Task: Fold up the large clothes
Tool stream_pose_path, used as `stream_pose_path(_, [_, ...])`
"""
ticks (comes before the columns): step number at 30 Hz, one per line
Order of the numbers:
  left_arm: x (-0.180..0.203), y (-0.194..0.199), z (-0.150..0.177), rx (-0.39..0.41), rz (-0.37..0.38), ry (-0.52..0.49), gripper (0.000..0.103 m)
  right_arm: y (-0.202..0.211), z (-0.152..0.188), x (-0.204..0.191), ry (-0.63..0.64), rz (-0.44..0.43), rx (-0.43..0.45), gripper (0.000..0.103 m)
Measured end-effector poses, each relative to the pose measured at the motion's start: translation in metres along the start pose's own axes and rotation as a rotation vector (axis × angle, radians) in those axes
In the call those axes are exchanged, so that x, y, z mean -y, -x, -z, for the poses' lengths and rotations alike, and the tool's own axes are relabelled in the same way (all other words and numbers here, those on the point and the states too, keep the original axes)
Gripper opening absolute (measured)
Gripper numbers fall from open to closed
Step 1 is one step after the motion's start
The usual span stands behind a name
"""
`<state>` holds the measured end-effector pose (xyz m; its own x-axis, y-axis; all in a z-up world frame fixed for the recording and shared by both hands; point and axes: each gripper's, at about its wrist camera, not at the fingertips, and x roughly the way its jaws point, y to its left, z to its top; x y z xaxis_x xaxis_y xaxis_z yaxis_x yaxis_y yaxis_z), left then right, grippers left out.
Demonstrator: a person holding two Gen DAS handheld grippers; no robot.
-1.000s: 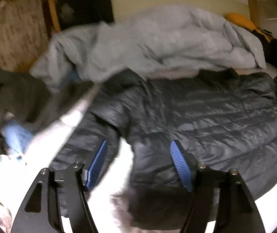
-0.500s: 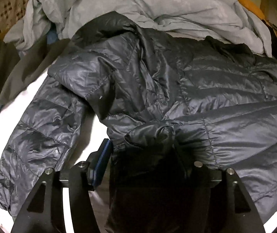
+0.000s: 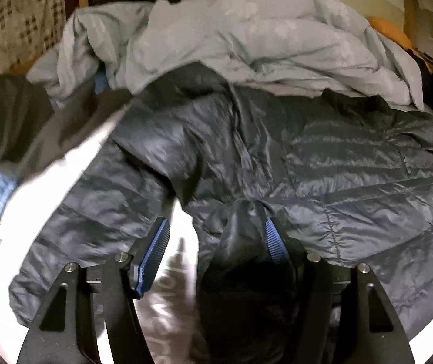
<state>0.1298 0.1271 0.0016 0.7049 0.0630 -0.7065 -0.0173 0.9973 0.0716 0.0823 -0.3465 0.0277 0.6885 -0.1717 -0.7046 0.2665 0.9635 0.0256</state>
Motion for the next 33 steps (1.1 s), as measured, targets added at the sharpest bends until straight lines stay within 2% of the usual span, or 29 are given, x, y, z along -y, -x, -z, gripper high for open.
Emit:
stream_pose_path(2, [-0.006,0.011,-0.003,0.026,-0.02,-0.004,0.064,0.006,0.002,0.001,-0.002,-0.007,0.017,0.052])
stream_pose_path(4, [-0.018,0.019,-0.004,0.036,-0.027,0.025,0.065,0.009,0.002,0.001,-0.002,-0.009,0.023,0.052])
stream_pose_path(6, [-0.034,0.025,-0.007,0.043,-0.041,0.07,0.066,0.012,0.001,0.003,-0.002,-0.011,0.03,0.053])
stream_pose_path(10, [-0.072,0.028,-0.011,0.036,-0.116,0.179,0.066,0.022,0.0,0.006,-0.005,-0.003,0.057,0.053])
stream_pose_path(14, [-0.111,0.014,-0.004,-0.09,-0.226,0.299,0.066,0.035,0.001,0.01,0.003,0.024,0.101,0.053])
stream_pose_path(16, [-0.122,0.003,0.004,-0.161,-0.243,0.339,0.066,0.038,-0.002,0.013,0.009,0.03,0.108,0.054])
stream_pose_path(18, [-0.131,0.001,0.013,-0.185,-0.268,0.4,0.066,0.042,-0.006,0.02,-0.006,0.037,0.131,0.054])
stream_pose_path(20, [-0.139,0.009,0.018,-0.169,-0.275,0.441,0.066,0.045,-0.01,0.03,-0.049,0.039,0.15,0.056])
stream_pose_path(22, [-0.144,0.025,0.022,-0.122,-0.318,0.464,0.066,0.042,-0.014,0.041,-0.104,0.027,0.132,0.058])
stream_pose_path(24, [-0.148,0.042,0.031,-0.081,-0.354,0.483,0.073,0.039,-0.016,0.047,-0.13,0.016,0.112,0.058])
stream_pose_path(25, [-0.149,0.048,0.038,-0.073,-0.347,0.488,0.078,0.04,-0.018,0.051,-0.145,0.016,0.114,0.058])
stream_pose_path(28, [-0.146,0.052,0.061,-0.098,-0.327,0.493,0.079,0.045,-0.019,0.06,-0.177,0.012,0.132,0.058])
stream_pose_path(31, [-0.15,0.036,0.075,-0.18,-0.314,0.524,0.079,0.044,-0.017,0.062,-0.184,0.003,0.124,0.058])
stream_pose_path(33, [-0.157,0.02,0.082,-0.241,-0.282,0.58,0.082,0.043,-0.016,0.059,-0.178,-0.016,0.113,0.058])
